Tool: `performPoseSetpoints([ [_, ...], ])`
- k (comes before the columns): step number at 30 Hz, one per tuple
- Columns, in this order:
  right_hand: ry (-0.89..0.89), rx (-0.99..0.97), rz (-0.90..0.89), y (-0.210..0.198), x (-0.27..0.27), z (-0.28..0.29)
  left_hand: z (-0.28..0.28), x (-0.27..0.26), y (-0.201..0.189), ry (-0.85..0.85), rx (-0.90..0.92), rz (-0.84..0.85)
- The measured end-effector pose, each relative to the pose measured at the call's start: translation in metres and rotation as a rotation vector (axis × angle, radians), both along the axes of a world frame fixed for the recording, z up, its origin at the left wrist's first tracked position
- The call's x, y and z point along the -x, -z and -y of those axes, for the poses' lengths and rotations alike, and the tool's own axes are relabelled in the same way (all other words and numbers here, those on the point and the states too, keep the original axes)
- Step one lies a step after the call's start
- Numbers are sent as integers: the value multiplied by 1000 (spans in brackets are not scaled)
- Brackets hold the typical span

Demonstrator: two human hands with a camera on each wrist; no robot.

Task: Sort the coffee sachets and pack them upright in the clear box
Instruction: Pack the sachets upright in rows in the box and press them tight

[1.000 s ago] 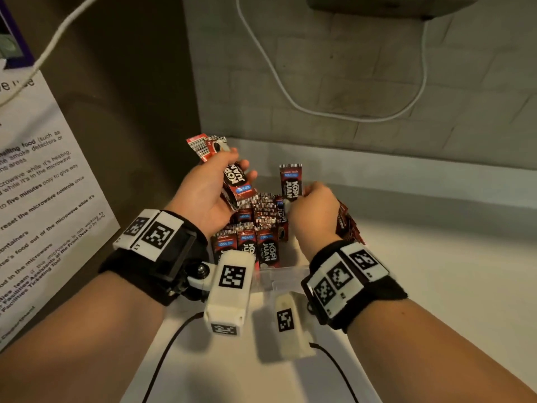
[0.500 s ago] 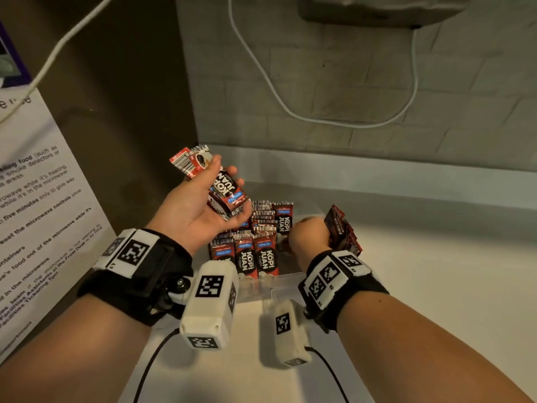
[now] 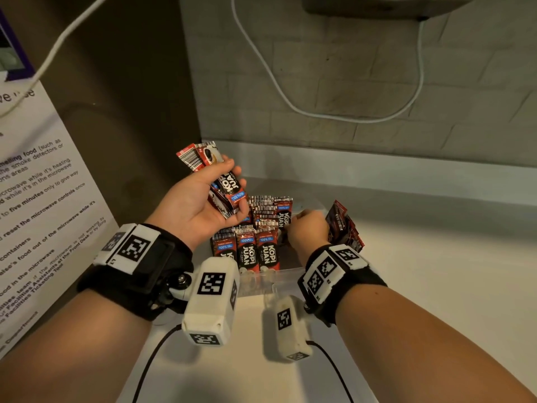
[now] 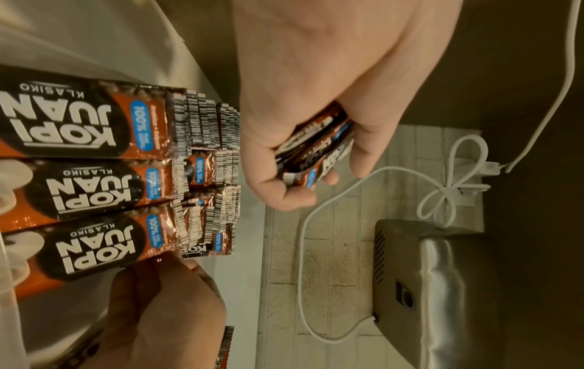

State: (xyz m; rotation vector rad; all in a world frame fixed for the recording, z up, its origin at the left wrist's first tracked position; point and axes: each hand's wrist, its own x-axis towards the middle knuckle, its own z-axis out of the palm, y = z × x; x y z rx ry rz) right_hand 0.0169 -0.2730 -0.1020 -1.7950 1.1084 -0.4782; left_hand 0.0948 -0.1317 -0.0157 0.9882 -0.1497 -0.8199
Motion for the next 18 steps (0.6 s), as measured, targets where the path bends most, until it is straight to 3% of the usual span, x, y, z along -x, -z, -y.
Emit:
performPoseSetpoints([
  [6,36,63,-68,-7,0,-1,0,1,2,9,7,-13],
  [9,98,127,1,-14,4,-5,2,5,2,29,-34,-5],
  [13,102,174,278,-35,12,-16,10,13,-1,71,-74,62],
  [16,0,-42,547,-66,24,-25,14,17,-3,104,-98,133],
  [18,-168,-174,604,-82,35,-27,16,20,-4,128,-117,181],
])
